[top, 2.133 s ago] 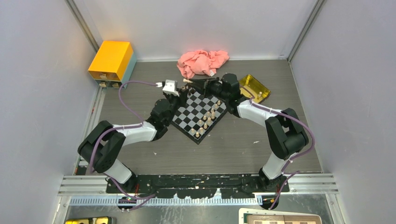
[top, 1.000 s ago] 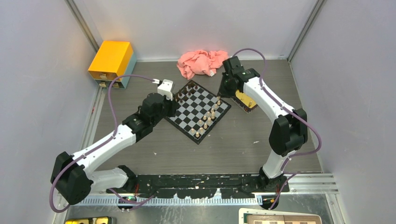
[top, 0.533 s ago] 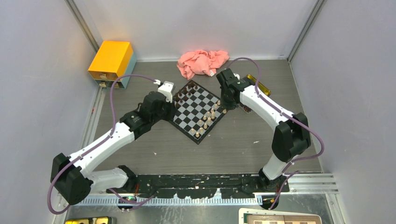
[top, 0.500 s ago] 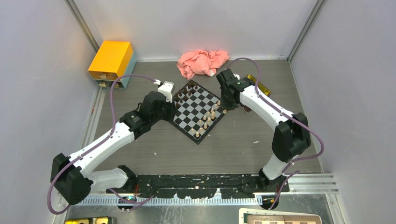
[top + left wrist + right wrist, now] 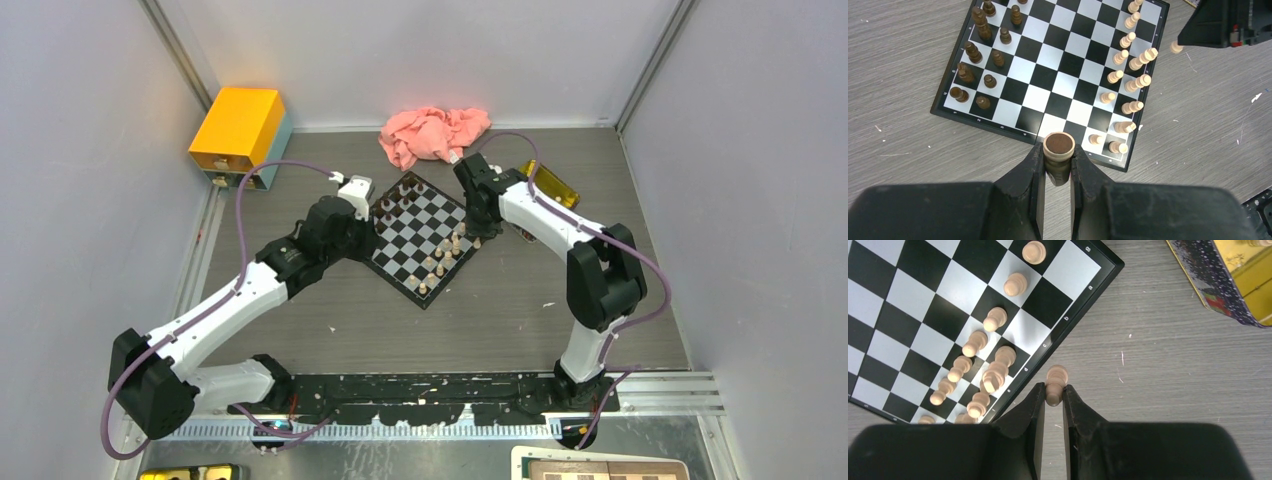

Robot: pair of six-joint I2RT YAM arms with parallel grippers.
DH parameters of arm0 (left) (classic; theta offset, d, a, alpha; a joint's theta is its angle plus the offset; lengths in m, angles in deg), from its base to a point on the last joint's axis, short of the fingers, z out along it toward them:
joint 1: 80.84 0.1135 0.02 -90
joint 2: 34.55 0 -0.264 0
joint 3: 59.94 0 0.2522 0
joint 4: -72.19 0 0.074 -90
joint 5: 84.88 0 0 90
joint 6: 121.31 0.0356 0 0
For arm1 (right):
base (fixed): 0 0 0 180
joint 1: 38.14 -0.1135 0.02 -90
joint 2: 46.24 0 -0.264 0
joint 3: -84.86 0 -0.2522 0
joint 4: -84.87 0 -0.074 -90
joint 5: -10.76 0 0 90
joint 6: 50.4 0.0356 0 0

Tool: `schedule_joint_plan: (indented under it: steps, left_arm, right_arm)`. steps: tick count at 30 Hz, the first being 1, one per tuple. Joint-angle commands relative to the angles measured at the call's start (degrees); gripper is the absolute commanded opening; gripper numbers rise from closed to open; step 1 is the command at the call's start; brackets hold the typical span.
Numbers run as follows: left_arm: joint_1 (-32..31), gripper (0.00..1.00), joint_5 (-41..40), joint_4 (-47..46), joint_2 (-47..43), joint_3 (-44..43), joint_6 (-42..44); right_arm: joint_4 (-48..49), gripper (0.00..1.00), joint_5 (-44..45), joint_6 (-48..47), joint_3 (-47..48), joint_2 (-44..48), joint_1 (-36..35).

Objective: Set up the chess pieces on the board
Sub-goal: Place the chess piece on the chessboard.

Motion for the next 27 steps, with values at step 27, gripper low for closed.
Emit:
schedule_joint_plan:
  steps: [27]
  left_arm:
    - [0.09,0.00,2.28,-1.60,1.33,-2.80,-0.62]
  right_arm:
    - [6.71,0.01,-2.54,-1.29,4.96,-7.39,0.16]
